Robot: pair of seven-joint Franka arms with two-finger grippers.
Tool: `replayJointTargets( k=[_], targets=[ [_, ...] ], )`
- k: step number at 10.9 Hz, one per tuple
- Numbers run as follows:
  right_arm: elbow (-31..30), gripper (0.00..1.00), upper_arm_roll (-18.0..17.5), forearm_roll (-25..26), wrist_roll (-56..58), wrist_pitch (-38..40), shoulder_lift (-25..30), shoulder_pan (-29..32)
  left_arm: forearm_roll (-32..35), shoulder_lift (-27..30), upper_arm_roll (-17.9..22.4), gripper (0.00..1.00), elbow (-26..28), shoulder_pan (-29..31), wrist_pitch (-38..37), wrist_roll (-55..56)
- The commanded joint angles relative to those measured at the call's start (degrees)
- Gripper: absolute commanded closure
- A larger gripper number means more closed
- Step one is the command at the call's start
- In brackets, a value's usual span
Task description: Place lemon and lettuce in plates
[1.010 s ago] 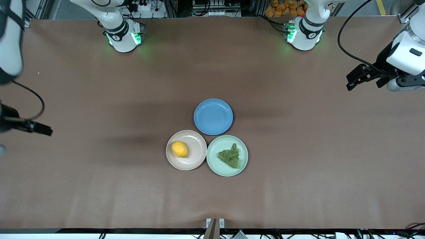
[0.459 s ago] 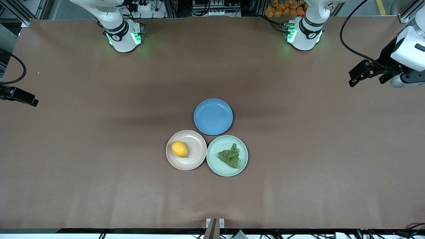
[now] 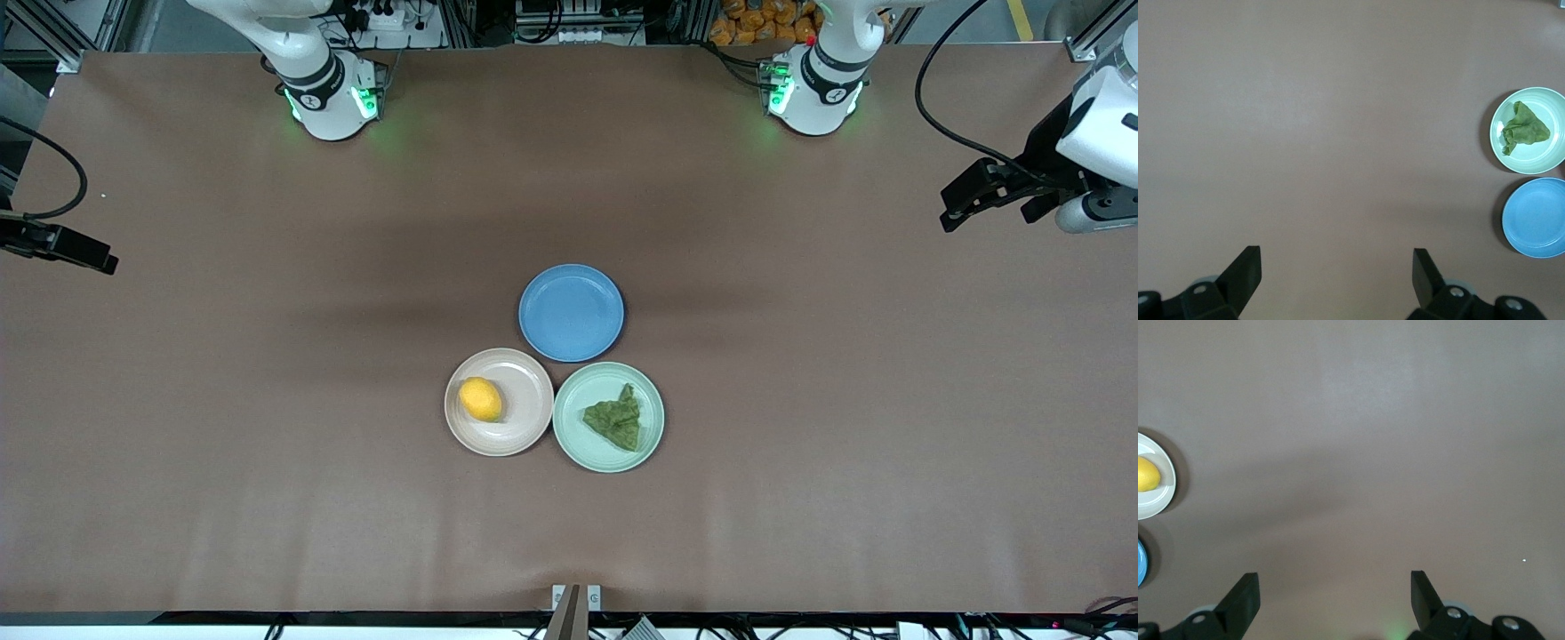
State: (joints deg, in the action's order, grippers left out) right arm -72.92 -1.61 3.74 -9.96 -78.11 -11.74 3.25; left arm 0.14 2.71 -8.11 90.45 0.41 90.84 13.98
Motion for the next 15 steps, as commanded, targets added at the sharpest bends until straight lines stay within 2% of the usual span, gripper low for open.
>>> replayJointTargets(
  k=[1,7,13,15],
  targets=[
    [-10.4,0.0,-0.4,-0.1,-0.1,-5.7,6.5,0.7,-0.5,-0.2,-0.1,0.0,-1.4,0.6,-1.4,-1.5],
    [-11.9,0.0,-0.2,-0.1,0.0,-7.1,7.1,1.4,-0.5,-0.2,0.1,0.0,-1.5,0.6,-1.3,-1.5],
    [-10.0,0.0,-0.4,-0.1,0.6,-11.6,6.6,1.5,-0.4,-0.2,0.2,0.0,-1.4,0.6,-1.4,-1.6],
    [-8.8,0.0,-0.6,-0.1,-0.1,-11.6,6.6,1.3,-0.4,-0.2,0.2,0.0,-1.5,0.6,-1.3,-4.9]
  ],
)
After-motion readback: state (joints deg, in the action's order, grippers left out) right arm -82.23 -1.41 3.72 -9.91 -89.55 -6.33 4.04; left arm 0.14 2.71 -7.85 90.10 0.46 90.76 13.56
